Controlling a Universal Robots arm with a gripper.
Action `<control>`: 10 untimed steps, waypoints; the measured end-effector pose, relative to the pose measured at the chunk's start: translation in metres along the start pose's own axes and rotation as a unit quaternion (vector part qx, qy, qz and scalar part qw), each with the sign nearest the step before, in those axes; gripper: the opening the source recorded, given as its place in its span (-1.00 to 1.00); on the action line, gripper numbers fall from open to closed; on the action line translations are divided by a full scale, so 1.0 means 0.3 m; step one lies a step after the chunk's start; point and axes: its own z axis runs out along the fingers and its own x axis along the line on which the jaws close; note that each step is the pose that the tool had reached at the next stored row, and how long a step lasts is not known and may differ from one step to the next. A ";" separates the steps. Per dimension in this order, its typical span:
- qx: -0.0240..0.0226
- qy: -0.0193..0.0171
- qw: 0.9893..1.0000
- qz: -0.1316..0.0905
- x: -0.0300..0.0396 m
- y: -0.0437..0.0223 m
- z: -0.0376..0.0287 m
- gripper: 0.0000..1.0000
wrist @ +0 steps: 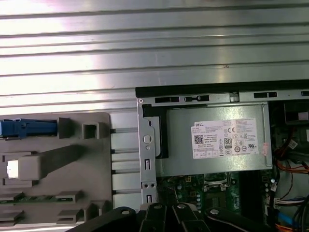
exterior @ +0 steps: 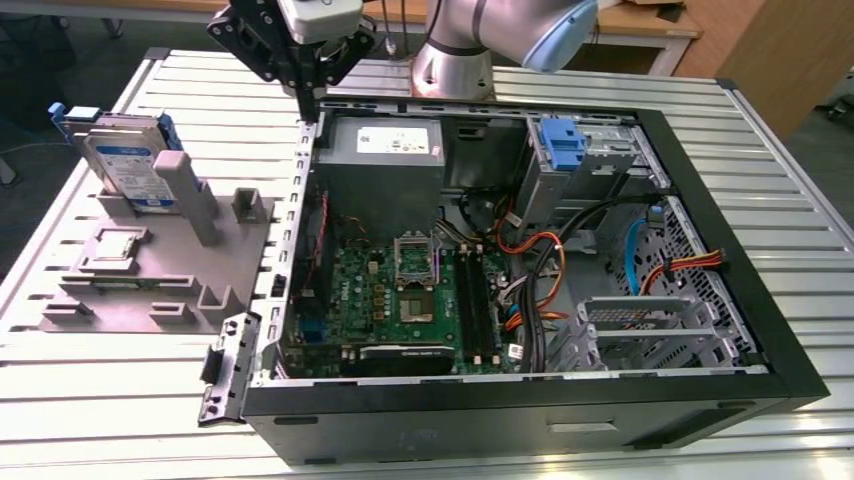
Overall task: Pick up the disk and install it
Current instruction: 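Reach for the disk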
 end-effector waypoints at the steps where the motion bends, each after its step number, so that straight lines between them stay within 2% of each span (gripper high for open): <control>1: 0.000 0.000 1.000 0.000 0.002 0.000 0.000 -0.80; 10: 0.000 0.000 1.000 0.000 0.026 -0.002 0.001 -0.80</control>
